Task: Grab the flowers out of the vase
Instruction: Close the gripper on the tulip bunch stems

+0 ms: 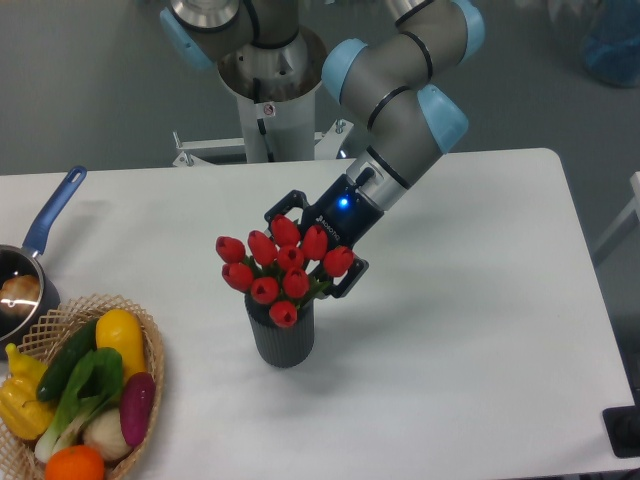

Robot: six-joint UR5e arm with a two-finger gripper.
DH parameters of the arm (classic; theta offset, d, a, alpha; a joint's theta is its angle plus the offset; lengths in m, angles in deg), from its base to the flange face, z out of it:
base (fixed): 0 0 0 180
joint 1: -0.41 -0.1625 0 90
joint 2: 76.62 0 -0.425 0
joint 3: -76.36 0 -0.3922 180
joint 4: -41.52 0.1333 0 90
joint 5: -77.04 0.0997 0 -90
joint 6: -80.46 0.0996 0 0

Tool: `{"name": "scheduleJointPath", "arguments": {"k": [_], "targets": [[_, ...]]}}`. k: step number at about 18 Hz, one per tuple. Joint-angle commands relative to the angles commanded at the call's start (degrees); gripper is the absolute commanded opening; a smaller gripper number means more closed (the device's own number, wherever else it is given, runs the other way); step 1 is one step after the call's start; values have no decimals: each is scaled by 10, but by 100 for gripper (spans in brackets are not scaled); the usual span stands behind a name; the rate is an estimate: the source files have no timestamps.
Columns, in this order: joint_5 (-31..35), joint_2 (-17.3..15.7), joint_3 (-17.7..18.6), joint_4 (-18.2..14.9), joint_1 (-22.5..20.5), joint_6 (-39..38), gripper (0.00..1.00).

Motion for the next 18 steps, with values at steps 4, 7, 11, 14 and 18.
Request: {"name": "scheduleJointPath", "arguments": {"k": [4,7,11,14,18], "targets": [[0,0,0,0,0,0,100],[0,0,0,0,0,0,96],[0,0,0,0,0,0,84],[0,0,1,-1,-1,0,73],[0,0,1,0,-4,-1,60]]}}
